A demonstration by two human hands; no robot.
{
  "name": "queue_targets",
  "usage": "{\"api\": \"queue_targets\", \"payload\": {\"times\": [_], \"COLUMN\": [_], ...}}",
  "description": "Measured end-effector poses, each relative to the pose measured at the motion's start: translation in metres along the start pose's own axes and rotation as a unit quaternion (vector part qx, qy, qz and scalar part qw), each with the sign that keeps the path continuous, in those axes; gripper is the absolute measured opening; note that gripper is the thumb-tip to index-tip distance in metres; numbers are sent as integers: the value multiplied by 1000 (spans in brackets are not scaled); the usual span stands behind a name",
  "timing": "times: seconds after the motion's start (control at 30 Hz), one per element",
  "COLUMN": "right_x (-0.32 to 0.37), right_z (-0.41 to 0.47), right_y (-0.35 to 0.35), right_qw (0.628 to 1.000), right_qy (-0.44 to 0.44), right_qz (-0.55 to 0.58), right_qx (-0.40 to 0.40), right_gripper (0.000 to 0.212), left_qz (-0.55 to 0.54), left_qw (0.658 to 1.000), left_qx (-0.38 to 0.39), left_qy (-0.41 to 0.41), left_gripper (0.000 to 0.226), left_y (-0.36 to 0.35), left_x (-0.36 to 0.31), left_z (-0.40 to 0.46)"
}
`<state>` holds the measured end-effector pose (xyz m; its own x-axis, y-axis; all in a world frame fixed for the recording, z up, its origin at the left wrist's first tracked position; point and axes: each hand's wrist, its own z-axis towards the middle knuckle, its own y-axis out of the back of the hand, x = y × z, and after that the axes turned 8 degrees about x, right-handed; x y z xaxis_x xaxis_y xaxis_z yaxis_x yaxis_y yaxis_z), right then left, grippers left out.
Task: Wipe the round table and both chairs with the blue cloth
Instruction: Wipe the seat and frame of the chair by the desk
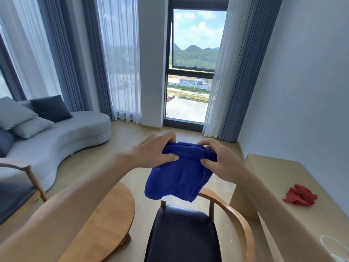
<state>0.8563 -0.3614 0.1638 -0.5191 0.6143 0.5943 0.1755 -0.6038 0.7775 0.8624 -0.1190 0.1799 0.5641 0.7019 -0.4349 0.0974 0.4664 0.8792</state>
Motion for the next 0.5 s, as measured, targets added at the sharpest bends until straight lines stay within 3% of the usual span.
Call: {"api": "queue_targets", "payload": {"times": [0.1,0.17,0.3,0.4,0.5], "right_x": [20,31,50,70,95], "right_z": [0,1,9,13,18], "right_y": [-9,-18,-19,-27,-48], "right_qw": [996,994,999,993,967], "right_qy": [-2,1,-11,-17,0], "right_qz": [29,16,-30,117,253], "right_qx": [80,104,28,-7,-15], "right_gripper": [61,61,42,28,24], "left_qz": [-7,-17,-67,-175,-315], "left_qw": [999,999,998,983,945], "left_qx": [-19,-26,-9,-28,-46], "left_qy": [-26,-32,4,51,74], "left_gripper": [23,26,24,27,49], "left_y": [5,12,32,43,45], "left_x": [-11,-12,6,28,47], "left_z": [-12,-22,-52,-79,-110]}}
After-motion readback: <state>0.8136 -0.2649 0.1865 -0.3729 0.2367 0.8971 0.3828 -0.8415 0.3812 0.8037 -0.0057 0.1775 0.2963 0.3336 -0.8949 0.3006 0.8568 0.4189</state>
